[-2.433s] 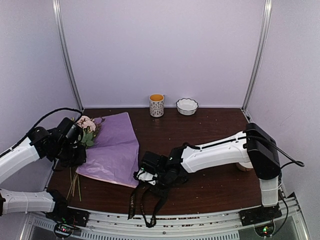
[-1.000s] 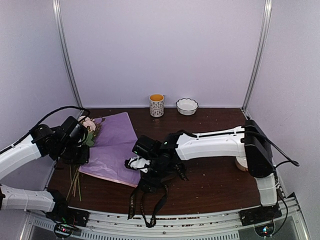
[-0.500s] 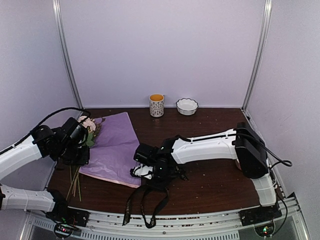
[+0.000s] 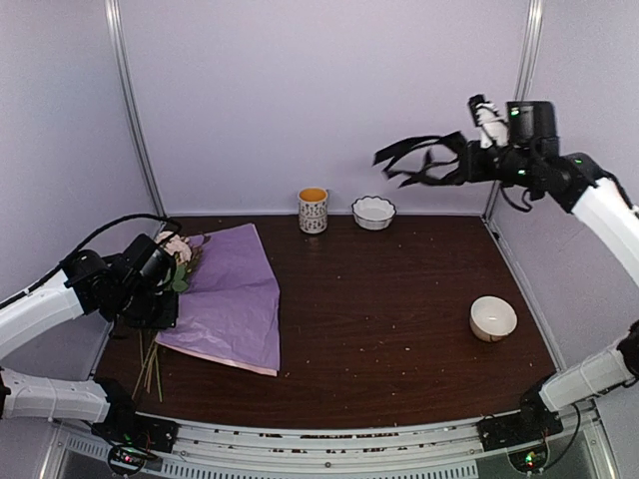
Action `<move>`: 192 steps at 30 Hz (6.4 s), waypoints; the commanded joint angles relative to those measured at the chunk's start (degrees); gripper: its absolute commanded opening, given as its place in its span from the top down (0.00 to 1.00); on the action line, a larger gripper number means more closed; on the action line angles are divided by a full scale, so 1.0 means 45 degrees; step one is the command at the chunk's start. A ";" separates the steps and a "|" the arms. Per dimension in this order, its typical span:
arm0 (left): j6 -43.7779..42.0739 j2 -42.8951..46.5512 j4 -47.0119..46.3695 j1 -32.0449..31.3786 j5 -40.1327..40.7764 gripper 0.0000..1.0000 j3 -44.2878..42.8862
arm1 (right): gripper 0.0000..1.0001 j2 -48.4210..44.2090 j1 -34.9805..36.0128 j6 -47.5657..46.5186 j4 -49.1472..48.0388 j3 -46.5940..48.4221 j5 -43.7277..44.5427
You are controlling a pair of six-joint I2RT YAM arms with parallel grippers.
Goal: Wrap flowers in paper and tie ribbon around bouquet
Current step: Place the ribbon at the corner of the board, then place the folded wrapping paper at the center of the board, then pass from the left arm to the right
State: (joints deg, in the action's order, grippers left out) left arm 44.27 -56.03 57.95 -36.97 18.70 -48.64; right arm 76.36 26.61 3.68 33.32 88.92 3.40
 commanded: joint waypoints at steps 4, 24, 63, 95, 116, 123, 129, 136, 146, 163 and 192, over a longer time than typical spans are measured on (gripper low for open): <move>-0.0375 0.0087 -0.0340 -0.0068 0.0459 1.00 -0.0043 | 1.00 -0.1098 -0.0909 0.0274 -0.0504 -0.0538 0.0090; -0.0755 0.0544 -0.0340 -0.0080 0.0117 1.00 -0.0087 | 0.00 0.4943 -0.1316 0.0908 0.2278 -0.0427 0.0324; 0.3457 0.1459 -0.3472 -0.7370 -0.0863 1.00 -0.0105 | 0.01 0.5953 0.5265 1.0872 -1.1290 -0.7509 -0.9964; -0.5913 -0.5313 -0.1922 -0.9504 0.0028 1.00 -1.4046 | 0.00 -0.5400 0.2484 0.6837 -0.2504 -0.7982 -0.3799; 0.3322 -0.0062 -0.5511 -0.6668 -0.2838 1.00 0.2121 | 0.07 -0.3354 0.4357 0.9830 -0.6449 -1.2578 -0.5812; 0.4186 -0.0031 -0.5946 -0.6667 -0.3218 1.00 0.3168 | 0.07 -0.1014 0.4441 1.0103 -0.8065 -1.2568 -0.5621; 0.4292 -0.0193 -0.6029 -0.6667 -0.3295 1.00 0.3411 | 0.09 0.1711 0.4553 1.0546 -0.9162 -1.1571 -0.7061; 0.4126 -0.0544 -0.6301 -0.6667 -0.3513 1.00 0.3527 | 0.09 0.4219 0.4344 1.0034 -0.8902 -0.9939 -0.7387; 0.3798 -0.0724 -0.6106 -0.6667 -0.3530 1.00 0.3485 | 0.08 0.4789 0.4346 1.0279 -0.9874 -0.9578 -0.8034; 0.3568 -0.1098 -0.6024 -0.6667 -0.3603 1.00 0.3260 | 0.05 0.5818 0.3718 0.8339 -0.6140 -0.7472 -0.5500; 0.3371 -0.1142 -0.5701 -0.6667 -0.3501 1.00 0.2833 | 0.27 0.5483 0.3367 1.3596 -1.4030 -0.9875 -0.8851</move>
State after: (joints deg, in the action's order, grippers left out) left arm 60.31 -60.84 33.04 -67.20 2.74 -34.20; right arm 103.79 41.06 64.01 -27.11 43.99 -34.96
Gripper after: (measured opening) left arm 0.010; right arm 0.774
